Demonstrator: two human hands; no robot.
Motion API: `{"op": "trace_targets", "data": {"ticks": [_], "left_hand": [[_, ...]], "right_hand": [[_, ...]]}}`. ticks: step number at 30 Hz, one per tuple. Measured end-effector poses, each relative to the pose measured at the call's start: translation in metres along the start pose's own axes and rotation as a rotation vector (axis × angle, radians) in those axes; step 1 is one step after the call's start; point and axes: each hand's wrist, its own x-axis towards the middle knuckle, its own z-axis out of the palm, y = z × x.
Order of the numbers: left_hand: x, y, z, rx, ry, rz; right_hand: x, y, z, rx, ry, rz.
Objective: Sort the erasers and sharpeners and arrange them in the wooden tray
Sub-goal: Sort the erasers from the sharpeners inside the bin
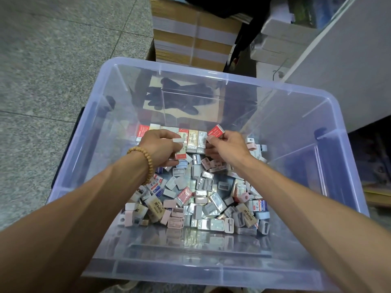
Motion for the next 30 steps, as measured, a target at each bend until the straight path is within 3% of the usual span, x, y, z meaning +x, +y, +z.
{"op": "trace_targets", "data": {"ticks": [4, 7, 14, 22, 30], "left_hand": [[-0.013, -0.003, -0.004, 0.099, -0.010, -0.013], [-0.022, -0.008, -0.012, 0.110, 0.006, -0.042], [-0.031, -0.008, -0.019, 0.092, 0.074, -0.001], [-0.031, -0.004, -0.015, 0.051, 0.051, 0.001], [-0.028, -0.001, -0.017, 0.036, 0.043, -0.007]], "right_hand": [[-0.009, -0.005, -0.005, -0.166, -0.011, -0.077], [-0.010, -0.013, -0.004, -0.160, -0.047, -0.107], [0.012, -0.009, -0.018, -0.247, -0.150, 0.076], [0.022, 0.005, -0.029, -0.364, -0.213, 0.039], [0.035, 0.006, -0.020, -0.543, -0.016, -0.101]]}}
